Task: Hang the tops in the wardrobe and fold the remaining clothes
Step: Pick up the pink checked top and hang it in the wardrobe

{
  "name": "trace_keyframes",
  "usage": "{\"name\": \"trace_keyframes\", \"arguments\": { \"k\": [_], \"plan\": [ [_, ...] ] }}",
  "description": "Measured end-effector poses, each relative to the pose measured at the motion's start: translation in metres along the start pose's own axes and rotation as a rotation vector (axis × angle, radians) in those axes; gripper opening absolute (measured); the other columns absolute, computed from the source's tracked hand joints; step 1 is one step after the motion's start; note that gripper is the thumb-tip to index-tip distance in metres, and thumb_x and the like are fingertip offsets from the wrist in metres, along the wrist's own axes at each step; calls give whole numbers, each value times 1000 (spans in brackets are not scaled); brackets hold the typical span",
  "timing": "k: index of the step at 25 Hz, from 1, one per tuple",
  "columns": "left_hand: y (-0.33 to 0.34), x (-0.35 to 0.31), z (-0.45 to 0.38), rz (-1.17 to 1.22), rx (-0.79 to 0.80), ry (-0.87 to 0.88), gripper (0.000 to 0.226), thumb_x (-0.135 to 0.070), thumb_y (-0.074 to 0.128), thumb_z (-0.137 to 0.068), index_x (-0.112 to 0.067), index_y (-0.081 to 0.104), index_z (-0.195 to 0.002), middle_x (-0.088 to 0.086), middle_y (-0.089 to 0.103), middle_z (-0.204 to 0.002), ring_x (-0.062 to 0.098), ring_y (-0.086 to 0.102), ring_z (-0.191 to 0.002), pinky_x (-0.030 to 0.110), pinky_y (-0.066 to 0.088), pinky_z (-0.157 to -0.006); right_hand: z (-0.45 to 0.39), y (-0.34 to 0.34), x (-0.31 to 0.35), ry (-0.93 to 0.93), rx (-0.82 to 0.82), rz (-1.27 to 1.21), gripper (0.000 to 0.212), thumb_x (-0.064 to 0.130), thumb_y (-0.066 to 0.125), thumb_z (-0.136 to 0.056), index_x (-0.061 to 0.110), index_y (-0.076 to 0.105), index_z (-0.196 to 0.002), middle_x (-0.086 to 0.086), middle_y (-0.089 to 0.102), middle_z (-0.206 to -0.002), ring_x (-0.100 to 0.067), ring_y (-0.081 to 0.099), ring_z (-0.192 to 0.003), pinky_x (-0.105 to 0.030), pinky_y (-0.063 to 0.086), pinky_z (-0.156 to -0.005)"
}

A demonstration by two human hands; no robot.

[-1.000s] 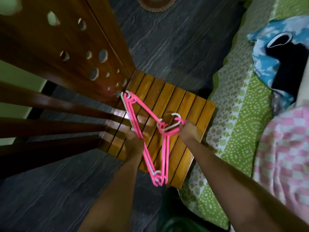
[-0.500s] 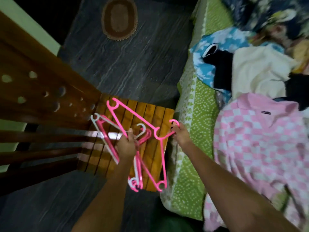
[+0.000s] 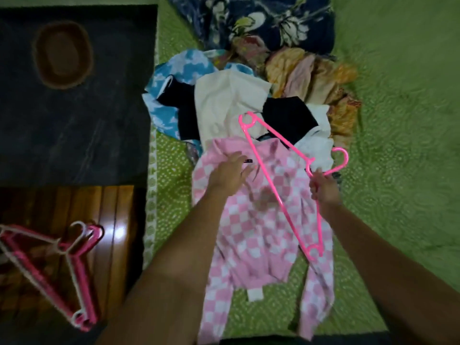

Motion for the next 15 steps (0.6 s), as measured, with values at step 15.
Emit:
{"name": "trace_keyframes", "arguments": {
  "k": [15],
  "plan": [
    [-54,18,-7,-700,114,-276,49,-4,51,-89,-8,42,-137,17,45,-136,33,51,-118,42,38,-106,-42,27,30,-226,405,495,21,37,48,-98,24,52,-82,10,46,-62,-11,43,-60,-32,35,-63]
  ]
}}
Point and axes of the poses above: each hand's wrist, its own z-axis away from the middle knuckle, its own y-axis out of the palm, x = y × z, the point moved 9 cm from there along -z, towards the middle knuckle
